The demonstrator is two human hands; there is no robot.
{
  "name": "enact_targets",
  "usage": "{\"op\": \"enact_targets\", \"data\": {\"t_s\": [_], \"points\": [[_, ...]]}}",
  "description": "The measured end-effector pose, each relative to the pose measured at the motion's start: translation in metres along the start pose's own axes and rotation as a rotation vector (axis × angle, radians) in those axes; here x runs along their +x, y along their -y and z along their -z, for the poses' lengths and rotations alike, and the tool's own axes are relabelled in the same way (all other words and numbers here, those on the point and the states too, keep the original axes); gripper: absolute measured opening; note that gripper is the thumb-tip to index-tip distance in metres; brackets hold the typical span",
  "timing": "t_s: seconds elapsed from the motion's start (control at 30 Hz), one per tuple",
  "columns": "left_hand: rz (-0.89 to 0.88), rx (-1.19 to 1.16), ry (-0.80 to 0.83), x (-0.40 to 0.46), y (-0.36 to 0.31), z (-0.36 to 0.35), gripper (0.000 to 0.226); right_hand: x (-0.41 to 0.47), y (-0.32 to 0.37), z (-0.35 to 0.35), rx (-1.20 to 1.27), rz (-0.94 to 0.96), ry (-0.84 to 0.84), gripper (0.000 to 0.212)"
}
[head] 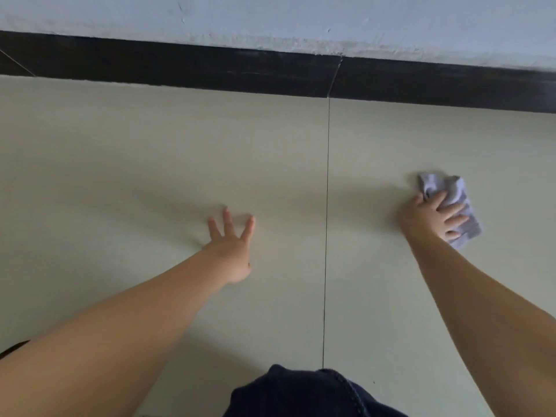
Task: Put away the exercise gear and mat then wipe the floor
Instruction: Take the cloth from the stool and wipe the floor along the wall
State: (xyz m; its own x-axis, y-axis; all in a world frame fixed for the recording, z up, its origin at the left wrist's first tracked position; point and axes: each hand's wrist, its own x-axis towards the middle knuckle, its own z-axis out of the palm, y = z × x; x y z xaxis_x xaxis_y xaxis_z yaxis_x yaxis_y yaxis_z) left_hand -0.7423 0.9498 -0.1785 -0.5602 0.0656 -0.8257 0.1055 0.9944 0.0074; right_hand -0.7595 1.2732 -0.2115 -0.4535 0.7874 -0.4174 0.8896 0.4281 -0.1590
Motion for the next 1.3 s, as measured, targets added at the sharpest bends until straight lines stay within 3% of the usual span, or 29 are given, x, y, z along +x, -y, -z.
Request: {"op": "enact_targets", "data": {"t_s": [0.07, 0.13, 0.23, 0.3, 0.33, 0.4, 0.53, 0.6, 0.67, 0.77, 0.87, 0.97, 1.07, 1.23, 1.3], "points": [[0.006, 0.004, -0.021, 0.000, -0.001, -0.004, 0.097, -0.032, 0.036, -0.028, -0.053, 0.172, 0.003, 0.057], [0.019, 0.011, -0.046, -0.001, -0.002, -0.010, 0.107, -0.085, 0.064, -0.068, -0.154, 0.594, 0.021, 0.058], [0.037, 0.026, -0.068, -0.002, -0.004, -0.017, 0.113, -0.143, 0.089, -0.099, -0.365, 1.224, 0.210, 0.059], [0.036, 0.022, -0.064, 0.000, -0.004, -0.017, 0.113, -0.122, 0.097, -0.087, -0.474, 1.431, 0.273, 0.057], [0.035, 0.017, -0.064, 0.001, -0.003, -0.017, 0.114, -0.100, 0.095, -0.077, -0.463, 1.419, 0.226, 0.057], [0.032, 0.013, -0.061, 0.001, -0.002, -0.017, 0.114, -0.040, 0.075, -0.050, -0.388, 1.171, 0.118, 0.055], [0.048, 0.061, -0.062, 0.005, -0.004, -0.019, 0.116, 0.054, 0.017, 0.016, -0.088, 0.322, -0.047, 0.054], [0.059, 0.082, -0.051, 0.005, -0.005, -0.019, 0.117, 0.061, 0.024, 0.023, 0.031, -0.026, -0.058, 0.055], [0.063, 0.095, -0.042, 0.004, -0.006, -0.018, 0.117, 0.039, 0.057, 0.004, 0.031, 0.001, -0.081, 0.056], [0.059, 0.102, -0.044, 0.005, -0.005, -0.018, 0.117, -0.021, 0.121, -0.049, -0.094, 0.563, -0.039, 0.057], [0.059, 0.116, -0.050, 0.003, -0.004, -0.018, 0.117, -0.085, 0.165, -0.085, -0.335, 1.171, 0.184, 0.055], [0.049, 0.126, -0.062, 0.003, -0.004, -0.018, 0.117, -0.064, 0.175, -0.077, -0.432, 1.390, 0.221, 0.051], [0.042, 0.117, -0.056, 0.003, -0.003, -0.018, 0.116, 0.005, 0.143, -0.044, -0.321, 1.137, 0.104, 0.051], [0.039, 0.128, -0.074, 0.004, -0.003, -0.020, 0.116, 0.088, 0.054, 0.031, -0.004, 0.265, -0.039, 0.053], [0.038, 0.130, -0.081, 0.003, -0.003, -0.019, 0.116, 0.078, 0.051, 0.025, 0.035, 0.149, -0.082, 0.056]]}}
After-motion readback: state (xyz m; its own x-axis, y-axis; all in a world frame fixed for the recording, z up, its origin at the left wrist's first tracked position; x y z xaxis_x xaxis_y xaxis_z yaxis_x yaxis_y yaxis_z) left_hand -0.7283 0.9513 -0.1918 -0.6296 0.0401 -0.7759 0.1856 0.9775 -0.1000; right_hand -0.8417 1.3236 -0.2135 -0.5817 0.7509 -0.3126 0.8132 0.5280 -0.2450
